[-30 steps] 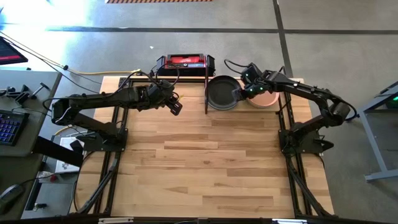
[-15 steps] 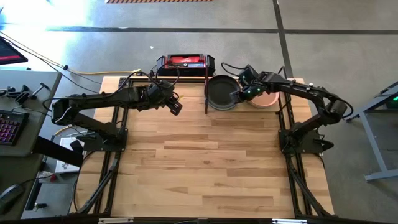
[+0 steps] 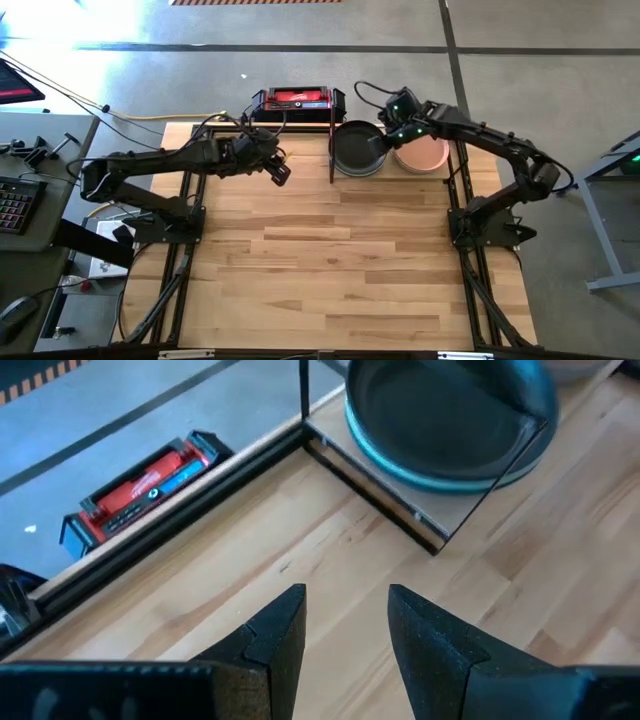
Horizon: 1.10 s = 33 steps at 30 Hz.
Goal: Place and stack plates onto a shelf
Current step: Return to Home Position
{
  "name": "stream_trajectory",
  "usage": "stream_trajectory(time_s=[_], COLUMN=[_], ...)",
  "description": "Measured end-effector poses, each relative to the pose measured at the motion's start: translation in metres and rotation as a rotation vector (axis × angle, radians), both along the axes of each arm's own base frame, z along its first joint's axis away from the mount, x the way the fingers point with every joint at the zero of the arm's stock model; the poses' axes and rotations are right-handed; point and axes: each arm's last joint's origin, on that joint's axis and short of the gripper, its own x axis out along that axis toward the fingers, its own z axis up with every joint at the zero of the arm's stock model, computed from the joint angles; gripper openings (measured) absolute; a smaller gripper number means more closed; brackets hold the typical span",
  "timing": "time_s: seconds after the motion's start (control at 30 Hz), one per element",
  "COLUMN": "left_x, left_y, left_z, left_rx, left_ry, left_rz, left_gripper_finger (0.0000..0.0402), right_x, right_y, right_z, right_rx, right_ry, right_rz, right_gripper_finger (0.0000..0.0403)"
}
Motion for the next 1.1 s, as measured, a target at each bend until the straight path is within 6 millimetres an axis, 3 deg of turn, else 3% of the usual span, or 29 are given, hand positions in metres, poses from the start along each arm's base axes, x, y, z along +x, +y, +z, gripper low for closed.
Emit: stream_trajectory(time_s=[0.2, 0.43, 0.53, 0.73, 0.9, 1.1], left_x=[-0.020, -0.058, -0.076, -0.108, -0.127, -0.144], left_y=[-0.005, -0.015, -0.020, -0.036, -0.046, -0.050], left_z=[0.017, 0.040, 0.046, 0.016, -0.010, -0.029], left_rx=[0.015, 0.058, 0.079, 0.043, 0.032, 0.134], left_ry=[-0.043, -0.078, -0.123, -0.320, -0.432, -0.483], left_rz=[0.003, 0.034, 0.009, -0.120, -0.285, -0.356], left_gripper_finger=[0.0133, 0.0133, 0.0133, 0.0133, 0.0133, 0.0133], right_x=[-0.009, -0.029, -0.029, -0.031, -0.036, -0.040], right_y=[0.008, 0.027, 0.036, 0.060, 0.080, 0.103], right_z=[0.023, 0.056, 0.056, 0.024, 0.011, -0.002], right_rx=[-0.104, -0.263, -0.342, -0.337, -0.343, -0.352], right_ry=[-0.061, -0.144, -0.263, -0.509, -0.655, -0.712], right_rz=[0.074, 0.065, 0.064, 0.074, 0.104, 0.196], right_gripper_finger=[0.0107, 0.0107, 0.0107, 0.0107, 0.0107, 0.0107])
